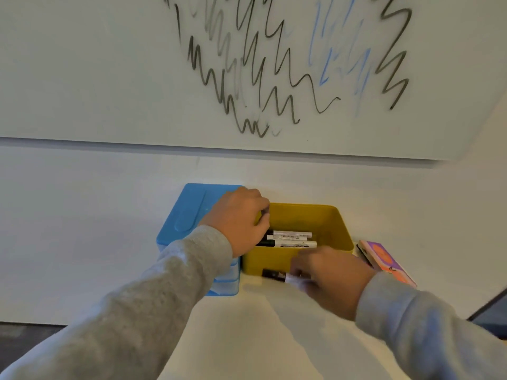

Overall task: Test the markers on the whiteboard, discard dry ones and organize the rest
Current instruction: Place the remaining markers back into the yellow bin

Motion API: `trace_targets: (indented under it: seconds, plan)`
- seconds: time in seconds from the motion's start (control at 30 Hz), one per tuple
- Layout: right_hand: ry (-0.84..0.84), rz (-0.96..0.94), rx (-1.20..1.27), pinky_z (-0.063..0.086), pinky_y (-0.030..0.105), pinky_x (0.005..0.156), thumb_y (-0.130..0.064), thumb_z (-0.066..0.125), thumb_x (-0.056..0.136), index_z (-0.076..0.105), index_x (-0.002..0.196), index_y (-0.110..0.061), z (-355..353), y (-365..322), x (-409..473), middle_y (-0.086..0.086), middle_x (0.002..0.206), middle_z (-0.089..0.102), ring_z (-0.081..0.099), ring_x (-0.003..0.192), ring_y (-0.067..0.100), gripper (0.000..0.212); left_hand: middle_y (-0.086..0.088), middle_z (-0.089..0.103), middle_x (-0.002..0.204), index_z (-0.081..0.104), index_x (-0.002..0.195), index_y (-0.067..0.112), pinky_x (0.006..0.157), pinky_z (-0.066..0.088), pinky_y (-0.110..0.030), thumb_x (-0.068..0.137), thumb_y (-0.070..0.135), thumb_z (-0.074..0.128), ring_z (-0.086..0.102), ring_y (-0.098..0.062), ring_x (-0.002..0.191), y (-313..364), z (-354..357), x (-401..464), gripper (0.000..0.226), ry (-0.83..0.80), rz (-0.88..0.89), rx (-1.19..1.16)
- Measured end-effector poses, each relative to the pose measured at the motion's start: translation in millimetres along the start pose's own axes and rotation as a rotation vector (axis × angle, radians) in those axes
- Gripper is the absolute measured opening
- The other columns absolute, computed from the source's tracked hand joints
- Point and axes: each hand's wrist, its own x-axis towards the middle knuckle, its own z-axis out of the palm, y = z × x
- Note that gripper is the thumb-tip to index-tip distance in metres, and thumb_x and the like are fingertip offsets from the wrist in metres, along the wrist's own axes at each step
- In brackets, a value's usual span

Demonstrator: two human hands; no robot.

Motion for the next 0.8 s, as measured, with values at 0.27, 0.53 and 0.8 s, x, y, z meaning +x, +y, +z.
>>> trace_targets:
  seconds: [0.27,0.53,0.8]
  plan:
    - [0.191,0.127,0.139,0.048,0.034,0.072,-0.028,0.064,0.094,0.067,0.1,-0.025,-51,37,40,-0.006,0.094,0.064,0.059,0.083,0.019,0.007,0.009,0.06,0.094,0.065,0.098,0.024,0.081,0.048,-0.032,0.099,0.033,0.048,0.052,-0.014,0.09,-2,0,-1,0.019,0.004,-0.053,-0.019]
    - [-0.19,0.235,0.168,0.046,0.029,0.075,-0.024,0.07,0.09,0.074,0.096,-0.019,-18,32,108,0.001,0.095,0.065,0.063,0.092,0.026,0.008,0.013,0.056,0.088,0.062,0.091,0.027,0.077,0.05,-0.036,0.097,0.037,0.047,0.051,-0.014,0.086,-3,2,0,0.019,0.001,-0.095,-0.024]
    - [-0.095,0.512,-0.017,0.051,0.031,0.073,-0.019,0.053,0.097,0.062,0.116,-0.011,-18,43,101,0.008,0.107,0.063,0.061,0.088,0.026,0.022,0.013,0.056,0.084,0.061,0.088,0.028,0.076,0.05,-0.034,0.097,0.037,0.047,0.052,-0.012,0.082,-6,3,0,0.019,0.008,-0.082,-0.029]
